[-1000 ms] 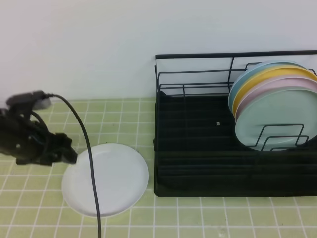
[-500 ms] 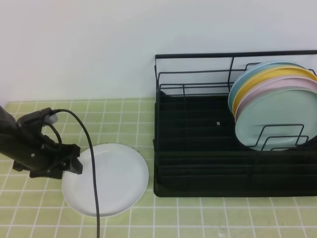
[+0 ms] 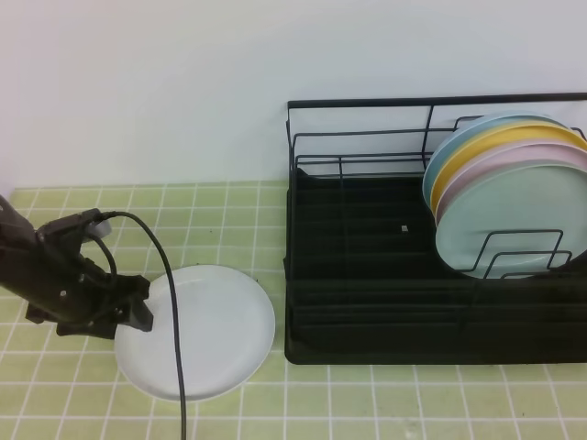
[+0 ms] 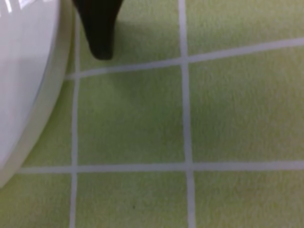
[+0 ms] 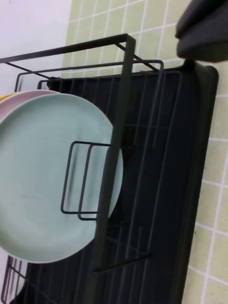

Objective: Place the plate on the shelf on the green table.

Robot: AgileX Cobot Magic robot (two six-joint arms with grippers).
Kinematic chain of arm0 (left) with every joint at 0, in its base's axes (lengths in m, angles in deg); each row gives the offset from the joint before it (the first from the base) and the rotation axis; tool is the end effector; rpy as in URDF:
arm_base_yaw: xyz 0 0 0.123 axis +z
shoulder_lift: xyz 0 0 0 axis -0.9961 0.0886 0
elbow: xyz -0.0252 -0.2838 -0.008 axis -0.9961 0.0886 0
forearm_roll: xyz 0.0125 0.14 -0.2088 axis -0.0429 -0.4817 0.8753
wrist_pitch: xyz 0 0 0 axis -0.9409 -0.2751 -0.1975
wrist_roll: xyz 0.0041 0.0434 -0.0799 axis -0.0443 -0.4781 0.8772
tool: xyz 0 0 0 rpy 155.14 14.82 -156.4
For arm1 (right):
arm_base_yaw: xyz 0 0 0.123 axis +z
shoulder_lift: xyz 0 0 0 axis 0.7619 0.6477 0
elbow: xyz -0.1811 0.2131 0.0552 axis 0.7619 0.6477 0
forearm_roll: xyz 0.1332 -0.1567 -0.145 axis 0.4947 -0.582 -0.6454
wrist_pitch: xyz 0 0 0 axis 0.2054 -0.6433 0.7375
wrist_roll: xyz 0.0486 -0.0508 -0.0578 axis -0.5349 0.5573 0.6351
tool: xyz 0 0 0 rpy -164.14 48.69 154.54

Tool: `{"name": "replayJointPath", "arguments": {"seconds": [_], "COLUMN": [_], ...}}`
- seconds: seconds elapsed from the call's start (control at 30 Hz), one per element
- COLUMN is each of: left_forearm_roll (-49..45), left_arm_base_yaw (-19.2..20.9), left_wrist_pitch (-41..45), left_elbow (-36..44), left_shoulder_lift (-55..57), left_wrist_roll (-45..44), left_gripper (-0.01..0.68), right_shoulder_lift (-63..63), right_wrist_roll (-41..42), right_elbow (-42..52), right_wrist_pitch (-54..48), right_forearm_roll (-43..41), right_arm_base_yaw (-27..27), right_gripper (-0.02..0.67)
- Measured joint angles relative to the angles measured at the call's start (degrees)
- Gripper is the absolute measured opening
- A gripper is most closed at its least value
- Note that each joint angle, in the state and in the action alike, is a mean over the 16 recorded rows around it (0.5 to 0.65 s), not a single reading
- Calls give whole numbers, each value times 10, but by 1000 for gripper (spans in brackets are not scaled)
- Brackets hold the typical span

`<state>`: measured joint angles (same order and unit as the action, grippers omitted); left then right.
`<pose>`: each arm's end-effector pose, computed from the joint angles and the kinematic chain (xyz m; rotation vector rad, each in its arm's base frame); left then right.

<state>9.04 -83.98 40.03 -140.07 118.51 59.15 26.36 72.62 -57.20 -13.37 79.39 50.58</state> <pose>0.3590 -0.0265 0.1524 -0.0417 2.8413 -0.5270 0.1103 0.0031 0.2464 -0.1764 1.9112 -0.0811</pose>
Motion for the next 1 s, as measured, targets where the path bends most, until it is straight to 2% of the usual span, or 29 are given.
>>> {"name": "replayJointPath", "arguments": {"seconds": [0.17, 0.5, 0.63, 0.77, 1.0], "left_forearm_roll": [-5, -11, -11, -14, -30], "left_arm_base_yaw": [0, 0, 0, 0, 0], "left_wrist_pitch": [3, 7, 16, 33, 80], "left_elbow": [-1, -4, -12, -25, -64], "left_shoulder_lift": [2, 3, 3, 3, 3], "left_wrist_roll": [0, 0, 0, 0, 0], "left_gripper": [344, 104, 34, 7, 2], "right_shoulder_lift": [0, 0, 0, 0, 0], "right_wrist_roll": [0, 0, 0, 0, 0], "right_elbow": [0, 0, 0, 0, 0], "right_wrist_pitch": [-1, 3, 8, 16, 33], "right_forearm_roll": [2, 6, 8, 8, 8], "right_arm_base_yaw": [0, 0, 0, 0, 0], "right_gripper": [-1, -1, -1, 0, 0]}}
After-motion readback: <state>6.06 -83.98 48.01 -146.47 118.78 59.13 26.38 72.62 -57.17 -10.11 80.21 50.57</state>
